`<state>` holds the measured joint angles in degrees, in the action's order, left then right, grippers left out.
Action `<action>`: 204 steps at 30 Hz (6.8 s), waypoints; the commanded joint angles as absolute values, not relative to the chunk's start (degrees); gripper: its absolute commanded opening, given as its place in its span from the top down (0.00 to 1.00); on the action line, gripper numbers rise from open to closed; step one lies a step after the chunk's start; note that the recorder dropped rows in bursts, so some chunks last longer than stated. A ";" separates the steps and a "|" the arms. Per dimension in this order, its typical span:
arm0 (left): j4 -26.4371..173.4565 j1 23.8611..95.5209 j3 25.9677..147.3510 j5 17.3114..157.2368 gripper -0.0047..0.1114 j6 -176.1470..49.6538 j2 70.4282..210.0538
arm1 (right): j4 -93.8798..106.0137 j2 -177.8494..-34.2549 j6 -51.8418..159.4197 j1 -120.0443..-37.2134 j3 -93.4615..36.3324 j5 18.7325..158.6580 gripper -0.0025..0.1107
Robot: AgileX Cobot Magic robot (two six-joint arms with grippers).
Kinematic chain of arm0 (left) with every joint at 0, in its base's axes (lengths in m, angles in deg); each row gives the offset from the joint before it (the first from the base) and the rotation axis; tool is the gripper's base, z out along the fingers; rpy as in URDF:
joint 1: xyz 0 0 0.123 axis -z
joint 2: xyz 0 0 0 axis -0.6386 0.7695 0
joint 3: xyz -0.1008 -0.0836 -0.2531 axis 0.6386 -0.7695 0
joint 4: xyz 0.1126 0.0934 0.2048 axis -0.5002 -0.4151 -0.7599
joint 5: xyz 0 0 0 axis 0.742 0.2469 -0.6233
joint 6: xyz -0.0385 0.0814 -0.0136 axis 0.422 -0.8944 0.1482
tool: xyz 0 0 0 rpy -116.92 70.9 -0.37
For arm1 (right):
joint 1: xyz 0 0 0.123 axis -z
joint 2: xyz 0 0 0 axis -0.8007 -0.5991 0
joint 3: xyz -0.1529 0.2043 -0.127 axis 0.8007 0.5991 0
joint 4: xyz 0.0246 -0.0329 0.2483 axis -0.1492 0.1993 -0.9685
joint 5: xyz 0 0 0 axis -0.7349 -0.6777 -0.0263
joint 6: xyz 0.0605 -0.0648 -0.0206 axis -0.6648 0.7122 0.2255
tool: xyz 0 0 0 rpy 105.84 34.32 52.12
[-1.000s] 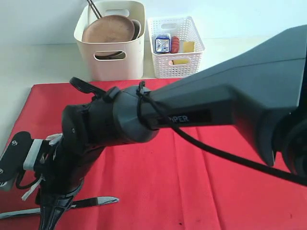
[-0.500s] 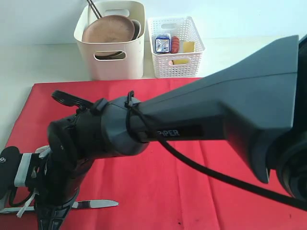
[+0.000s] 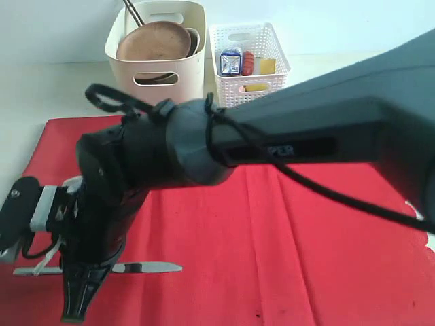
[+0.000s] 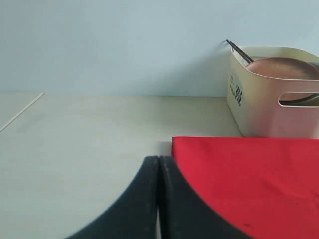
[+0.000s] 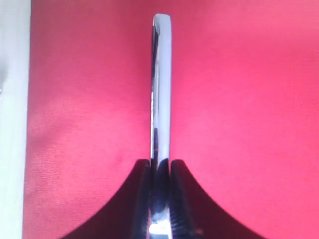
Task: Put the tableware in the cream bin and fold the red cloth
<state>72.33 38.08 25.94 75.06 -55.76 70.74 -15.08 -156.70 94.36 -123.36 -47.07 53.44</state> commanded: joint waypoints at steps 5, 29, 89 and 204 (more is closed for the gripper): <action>72.45 37.96 25.97 75.19 0.96 -55.91 70.43 | -14.47 -153.23 91.15 -116.68 -46.95 53.27 0.98; 72.45 37.96 25.97 75.19 0.96 -55.91 70.43 | -16.64 -149.47 75.41 -100.41 -61.39 68.88 0.98; 72.35 37.96 25.97 75.19 0.96 -56.23 70.43 | -4.05 -153.81 58.12 -93.23 -86.90 43.48 0.95; 43.98 37.57 36.74 121.96 0.46 -37.82 168.35 | 15.00 -112.24 32.29 -93.23 4.06 78.48 0.98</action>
